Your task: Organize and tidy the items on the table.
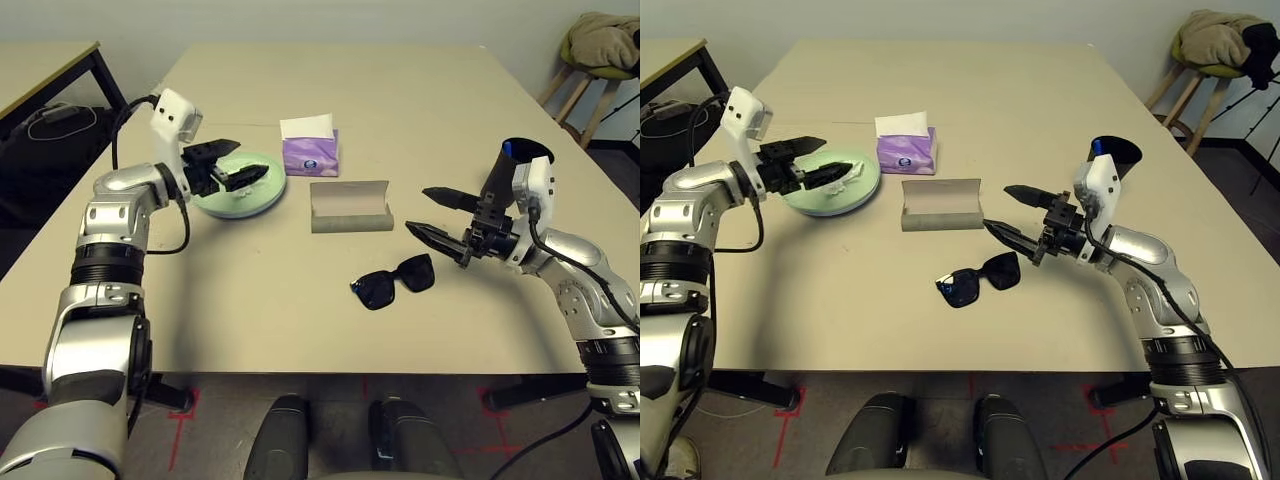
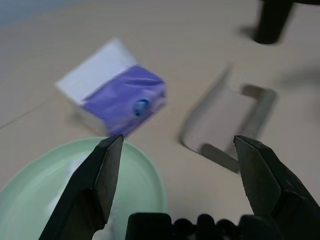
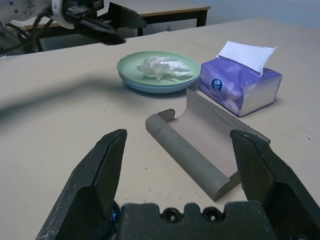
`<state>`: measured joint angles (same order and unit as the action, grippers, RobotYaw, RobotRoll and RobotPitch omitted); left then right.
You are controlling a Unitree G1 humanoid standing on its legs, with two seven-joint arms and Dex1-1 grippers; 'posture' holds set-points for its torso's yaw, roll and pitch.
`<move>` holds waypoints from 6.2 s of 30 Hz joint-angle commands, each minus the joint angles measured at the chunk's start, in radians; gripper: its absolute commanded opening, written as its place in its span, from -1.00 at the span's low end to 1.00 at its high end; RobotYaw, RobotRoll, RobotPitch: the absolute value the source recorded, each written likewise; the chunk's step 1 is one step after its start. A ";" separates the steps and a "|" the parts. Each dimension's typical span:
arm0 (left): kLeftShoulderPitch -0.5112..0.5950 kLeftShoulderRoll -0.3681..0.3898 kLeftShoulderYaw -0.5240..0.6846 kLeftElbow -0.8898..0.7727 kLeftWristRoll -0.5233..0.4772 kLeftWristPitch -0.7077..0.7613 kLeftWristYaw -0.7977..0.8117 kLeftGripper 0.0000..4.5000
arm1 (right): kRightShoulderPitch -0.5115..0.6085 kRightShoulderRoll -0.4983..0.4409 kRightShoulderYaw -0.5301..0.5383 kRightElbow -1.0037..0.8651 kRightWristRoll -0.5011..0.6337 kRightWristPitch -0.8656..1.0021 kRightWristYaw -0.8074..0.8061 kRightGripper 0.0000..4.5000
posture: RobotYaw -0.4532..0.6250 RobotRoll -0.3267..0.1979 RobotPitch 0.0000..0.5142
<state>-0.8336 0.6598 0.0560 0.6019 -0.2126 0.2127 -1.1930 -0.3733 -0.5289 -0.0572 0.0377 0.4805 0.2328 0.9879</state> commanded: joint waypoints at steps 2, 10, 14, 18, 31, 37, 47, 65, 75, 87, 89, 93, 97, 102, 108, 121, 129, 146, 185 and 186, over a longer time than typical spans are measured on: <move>0.047 -0.002 -0.005 -0.068 -0.060 0.013 -0.092 0.99 | 0.002 -0.007 0.000 0.000 -0.012 0.002 0.001 1.00 | 0.17 0.25 -0.53; 0.174 -0.013 -0.023 -0.238 -0.123 -0.008 -0.184 0.99 | -0.019 -0.063 0.030 -0.079 -0.023 0.106 0.012 1.00 | 0.19 0.25 -0.37; 0.205 -0.017 -0.036 -0.271 -0.117 -0.056 -0.210 0.99 | -0.047 -0.094 0.040 -0.097 -0.029 0.144 0.028 1.00 | 0.20 0.25 -0.34; 0.220 -0.025 -0.048 -0.270 -0.114 -0.129 -0.231 0.99 | -0.103 -0.113 0.070 -0.133 -0.033 0.213 0.016 1.00 | 0.19 0.25 -0.33; 0.256 -0.039 -0.085 -0.290 -0.136 -0.222 -0.317 0.99 | -0.325 -0.264 0.302 -0.351 -0.183 0.456 0.037 1.00 | 0.19 0.25 -0.31; 0.291 -0.035 -0.108 -0.320 -0.140 -0.233 -0.355 0.99 | -0.444 -0.332 0.419 -0.354 -0.242 0.501 0.143 1.00 | 0.20 0.25 -0.29; 0.274 -0.065 -0.122 -0.321 -0.133 -0.234 -0.336 0.99 | -0.649 -0.342 0.672 -0.329 -0.443 0.499 0.307 1.00 | 0.20 0.25 -0.30; 0.281 -0.057 -0.136 -0.349 -0.130 -0.243 -0.327 0.99 | -0.651 -0.282 0.795 -0.291 -0.708 0.223 0.477 1.00 | 0.25 0.25 -0.26; 0.285 -0.058 -0.138 -0.359 -0.127 -0.237 -0.307 0.99 | -0.662 -0.228 0.804 -0.260 -0.784 0.255 0.542 1.00 | 0.25 0.25 -0.26; 0.293 -0.053 -0.138 -0.378 -0.129 -0.226 -0.293 0.99 | -0.676 -0.172 0.786 -0.144 -0.854 0.163 0.569 1.00 | 0.28 0.25 -0.26; 0.294 -0.052 -0.138 -0.378 -0.129 -0.225 -0.292 0.99 | -0.674 -0.167 0.784 -0.143 -0.857 0.162 0.576 1.00 | 0.28 0.25 -0.26; 0.288 -0.055 -0.139 -0.371 -0.127 -0.227 -0.291 0.99 | -0.669 -0.159 0.779 -0.147 -0.858 0.176 0.599 1.00 | 0.27 0.25 -0.27; 0.284 -0.057 -0.141 -0.368 -0.126 -0.229 -0.290 0.99 | -0.662 -0.154 0.780 -0.151 -0.865 0.193 0.610 1.00 | 0.26 0.25 -0.27; 0.281 -0.058 -0.142 -0.367 -0.126 -0.231 -0.289 0.99 | -0.654 -0.148 0.785 -0.142 -0.876 0.205 0.610 1.00 | 0.26 0.25 -0.27; 0.279 -0.053 -0.142 -0.371 -0.127 -0.231 -0.287 0.99 | -0.639 -0.129 0.788 -0.137 -0.895 0.225 0.604 1.00 | 0.27 0.25 -0.28; 0.281 -0.049 -0.140 -0.375 -0.126 -0.231 -0.280 0.99 | -0.619 -0.127 0.788 -0.131 -0.916 0.219 0.609 1.00 | 0.28 0.25 -0.29; 0.281 -0.048 -0.141 -0.376 -0.126 -0.229 -0.278 1.00 | -0.609 -0.121 0.792 -0.120 -0.919 0.210 0.610 0.41 | 0.28 0.25 -0.29; 0.273 -0.048 -0.143 -0.371 -0.125 -0.229 -0.278 1.00 | -0.628 -0.121 0.771 -0.109 -0.905 0.199 0.625 -0.84 | 0.27 0.25 -0.34; 0.266 -0.051 -0.055 -0.359 -0.160 -0.084 -0.036 1.00 | -1.002 0.130 0.641 0.479 -0.851 0.110 0.346 -0.84 | 0.27 0.25 -0.43; 0.269 -0.056 -0.048 -0.362 -0.165 -0.087 -0.035 1.00 | -1.009 0.137 0.642 0.501 -0.856 0.097 0.339 -0.84 | 0.27 0.25 -0.43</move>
<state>-0.5804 0.6085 -0.0025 0.2629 -0.3599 0.1275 -1.2286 -1.3597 -0.3976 0.5850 0.5125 -0.3644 0.3540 1.3385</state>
